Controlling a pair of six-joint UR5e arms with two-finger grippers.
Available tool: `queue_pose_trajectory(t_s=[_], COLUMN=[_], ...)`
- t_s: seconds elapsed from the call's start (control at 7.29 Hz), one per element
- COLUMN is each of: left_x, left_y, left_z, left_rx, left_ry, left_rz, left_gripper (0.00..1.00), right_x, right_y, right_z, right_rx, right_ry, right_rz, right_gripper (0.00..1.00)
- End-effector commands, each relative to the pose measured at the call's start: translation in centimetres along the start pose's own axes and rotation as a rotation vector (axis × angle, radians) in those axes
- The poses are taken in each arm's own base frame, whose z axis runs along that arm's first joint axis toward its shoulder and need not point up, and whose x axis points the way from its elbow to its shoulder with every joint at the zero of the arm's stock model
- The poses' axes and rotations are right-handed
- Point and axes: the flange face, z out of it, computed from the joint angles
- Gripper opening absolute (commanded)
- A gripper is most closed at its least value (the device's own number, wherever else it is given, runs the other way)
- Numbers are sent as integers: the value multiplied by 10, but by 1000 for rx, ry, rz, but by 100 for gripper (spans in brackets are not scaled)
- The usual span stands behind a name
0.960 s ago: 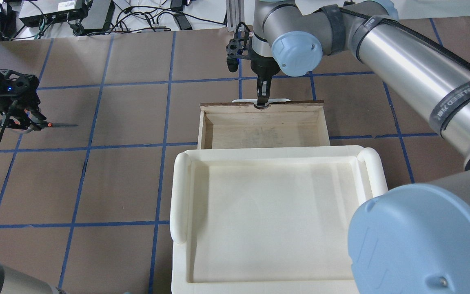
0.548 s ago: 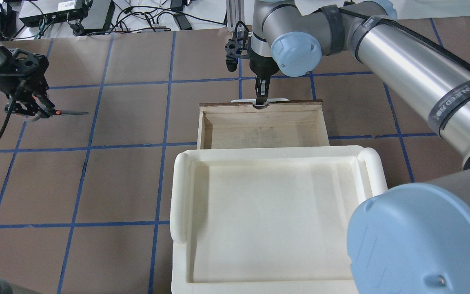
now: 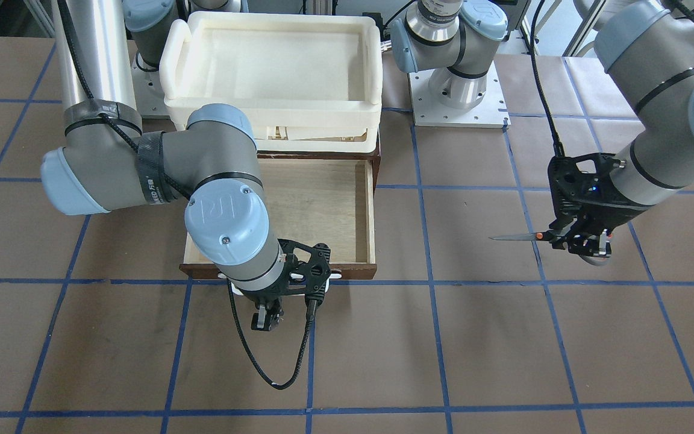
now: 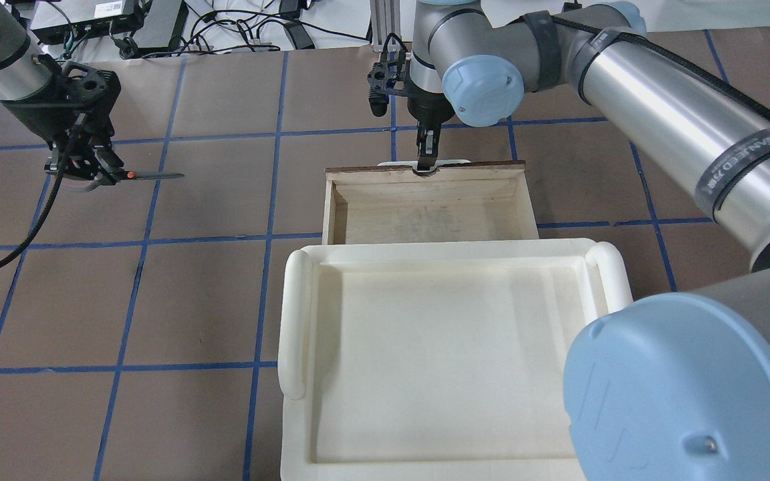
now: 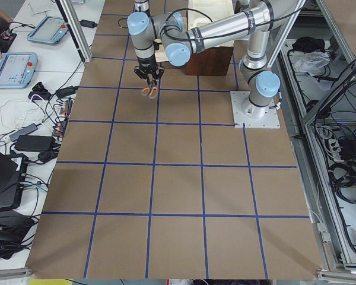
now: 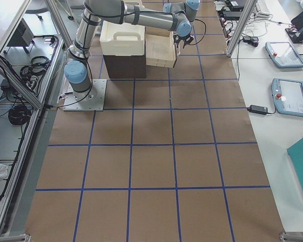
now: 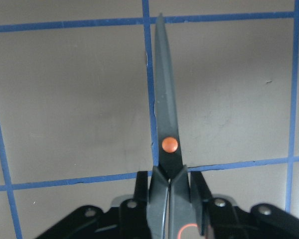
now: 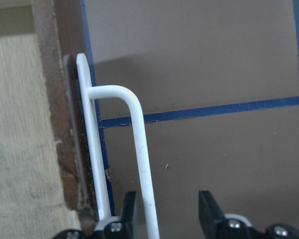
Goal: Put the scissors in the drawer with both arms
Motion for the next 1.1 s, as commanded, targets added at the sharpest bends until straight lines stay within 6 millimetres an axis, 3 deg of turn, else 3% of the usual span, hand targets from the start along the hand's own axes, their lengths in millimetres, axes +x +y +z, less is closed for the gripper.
queue_pose_trajectory(t_s=[0.0,0.14,0.27,0.55,0.69,0.82,0.96], left_x=[9,12,16,33,45,49,50], left_y=[-51,-83,-113,-197,-242,-271,-299], left_z=[-9,-9,-10,-7,-8,-8,-2], left_rx=[-2,-10,-7,-2,23,53,97], left_ry=[1,1,-2,-9,-17,-20,-33], left_rz=[-52,-75,-99,-136,-151,-189,-212], left_gripper=[0,0,0,0,0,0,0], right_x=[-19,-30,-35,-56,-73,-80,-84], right_y=[4,14,41,97,106,109,109], right_z=[-56,-83,-113,-168,-188,-191,-195], right_rx=[15,-3,-29,-32,-23,-20,-14], right_ry=[57,71,99,78,74,81,86], right_rz=[223,336,447,776,931,1113,1185], right_gripper=[100,100,100,100,100,100,100])
